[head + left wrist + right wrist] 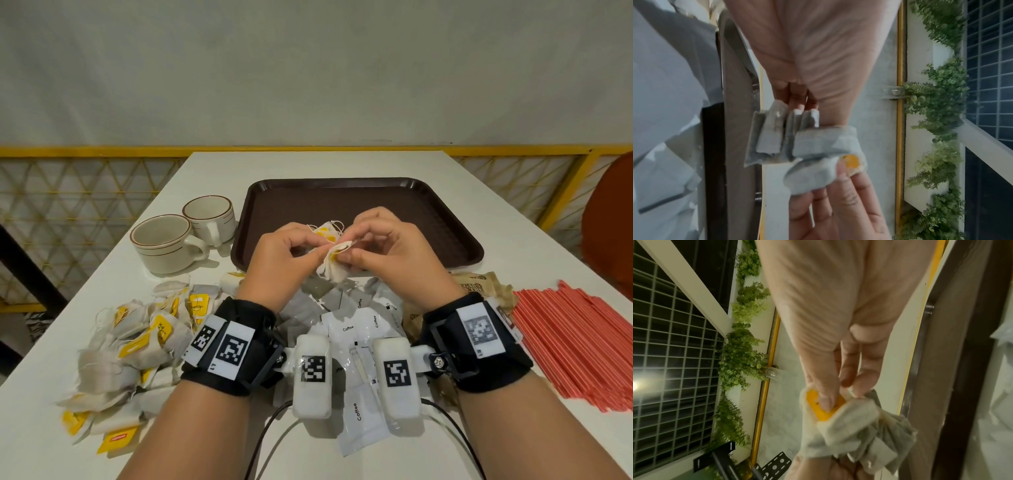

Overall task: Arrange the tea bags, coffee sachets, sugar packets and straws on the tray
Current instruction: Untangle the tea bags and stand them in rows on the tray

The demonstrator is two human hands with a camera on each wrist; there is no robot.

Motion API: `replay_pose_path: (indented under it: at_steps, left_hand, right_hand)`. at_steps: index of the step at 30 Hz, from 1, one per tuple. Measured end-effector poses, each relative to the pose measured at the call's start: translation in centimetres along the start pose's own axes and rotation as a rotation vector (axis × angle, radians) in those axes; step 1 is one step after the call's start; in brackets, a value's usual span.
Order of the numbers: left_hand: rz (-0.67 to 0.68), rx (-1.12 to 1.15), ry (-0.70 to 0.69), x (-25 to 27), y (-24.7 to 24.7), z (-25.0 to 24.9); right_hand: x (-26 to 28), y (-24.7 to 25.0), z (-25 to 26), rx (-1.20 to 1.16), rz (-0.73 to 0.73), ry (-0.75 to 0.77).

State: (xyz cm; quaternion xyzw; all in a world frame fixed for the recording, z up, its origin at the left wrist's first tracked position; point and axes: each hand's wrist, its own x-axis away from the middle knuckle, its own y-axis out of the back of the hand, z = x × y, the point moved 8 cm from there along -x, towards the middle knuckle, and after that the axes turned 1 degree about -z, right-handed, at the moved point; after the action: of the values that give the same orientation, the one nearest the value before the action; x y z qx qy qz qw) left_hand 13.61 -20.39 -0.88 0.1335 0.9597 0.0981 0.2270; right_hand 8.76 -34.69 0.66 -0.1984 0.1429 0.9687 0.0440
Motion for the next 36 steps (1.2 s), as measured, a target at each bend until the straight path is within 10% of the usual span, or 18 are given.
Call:
replay_pose_path:
  at_steps: [15,23,36]
  left_hand:
    - [-0.232,0.1,0.121,-1.1,3.4,0.5]
    - [-0.108,-0.156,0.113,-9.1,6.8,-1.0]
    - [0.287,-0.51,0.376,-23.7,7.5,9.9]
  right_hand:
    - [-3.7,0.6,3.0,0.111,0.102,-0.108]
    - [-11.9,-0.3,0.8,0.338,0.22,-0.15]
    - [-22.6,-7.3,-7.9,0.461,0.394,-0.198]
